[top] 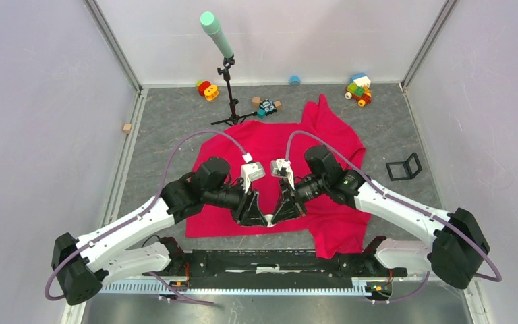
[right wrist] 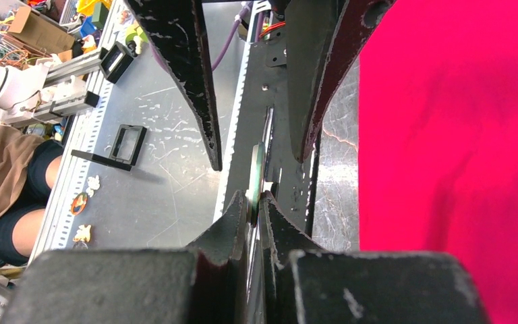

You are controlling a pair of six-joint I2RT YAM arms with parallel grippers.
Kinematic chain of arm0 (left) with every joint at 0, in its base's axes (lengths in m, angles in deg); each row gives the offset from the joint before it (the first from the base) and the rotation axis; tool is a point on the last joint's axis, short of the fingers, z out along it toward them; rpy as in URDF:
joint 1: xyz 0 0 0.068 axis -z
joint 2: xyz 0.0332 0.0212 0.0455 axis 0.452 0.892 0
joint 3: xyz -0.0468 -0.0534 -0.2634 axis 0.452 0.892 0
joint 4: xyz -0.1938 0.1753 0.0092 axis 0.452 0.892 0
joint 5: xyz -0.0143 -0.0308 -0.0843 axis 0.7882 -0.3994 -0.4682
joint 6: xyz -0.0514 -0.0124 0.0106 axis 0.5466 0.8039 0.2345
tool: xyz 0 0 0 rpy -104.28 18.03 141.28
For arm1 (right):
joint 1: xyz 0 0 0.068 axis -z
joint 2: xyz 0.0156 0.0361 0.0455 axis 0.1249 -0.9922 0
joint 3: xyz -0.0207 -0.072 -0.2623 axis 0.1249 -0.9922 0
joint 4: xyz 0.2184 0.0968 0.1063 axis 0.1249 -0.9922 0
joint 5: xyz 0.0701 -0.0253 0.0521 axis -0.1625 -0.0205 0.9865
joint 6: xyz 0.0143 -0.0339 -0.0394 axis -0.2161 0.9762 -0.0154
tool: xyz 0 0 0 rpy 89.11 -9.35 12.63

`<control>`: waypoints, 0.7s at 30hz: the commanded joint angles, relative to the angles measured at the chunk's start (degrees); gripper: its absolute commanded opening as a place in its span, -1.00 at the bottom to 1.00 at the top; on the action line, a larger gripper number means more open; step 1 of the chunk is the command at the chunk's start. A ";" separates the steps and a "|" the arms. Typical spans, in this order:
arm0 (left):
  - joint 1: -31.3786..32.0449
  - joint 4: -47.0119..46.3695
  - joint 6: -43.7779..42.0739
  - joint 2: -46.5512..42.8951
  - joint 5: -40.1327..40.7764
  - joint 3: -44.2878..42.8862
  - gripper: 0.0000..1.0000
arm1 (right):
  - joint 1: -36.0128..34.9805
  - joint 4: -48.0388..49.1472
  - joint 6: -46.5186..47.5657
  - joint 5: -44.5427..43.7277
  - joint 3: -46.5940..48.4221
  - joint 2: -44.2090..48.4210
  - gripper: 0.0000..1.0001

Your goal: Pin the brooch onto the clothing

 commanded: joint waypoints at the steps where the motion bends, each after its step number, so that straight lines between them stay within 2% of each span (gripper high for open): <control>1: 0.79 -4.52 1.95 0.38 -1.90 -0.07 -0.01 | -0.46 0.41 1.44 2.36 2.31 0.34 -1.00; 11: 2.28 -5.60 2.74 1.36 -2.85 0.35 -0.40 | -0.60 0.59 1.43 2.07 2.72 0.60 -1.00; 13: 2.55 -5.45 2.62 1.21 -3.16 0.49 -0.56 | -0.57 0.65 1.43 1.43 2.99 1.23 -1.00; 15: 2.82 -4.87 2.18 0.93 -2.98 0.45 -0.83 | -0.60 0.67 1.44 1.43 3.25 1.56 -1.00; 17: 2.91 -4.30 2.04 0.29 -2.35 0.46 -0.95 | -0.55 0.67 1.44 1.15 3.37 1.94 -0.98; 18: 2.91 -4.09 2.08 -0.13 -1.74 0.61 -0.95 | -0.55 0.67 1.47 0.53 3.37 2.24 -0.88; 21: 3.00 -3.85 3.04 -2.93 3.03 1.41 -0.95 | -0.17 -0.38 1.44 -2.65 3.51 4.19 -0.36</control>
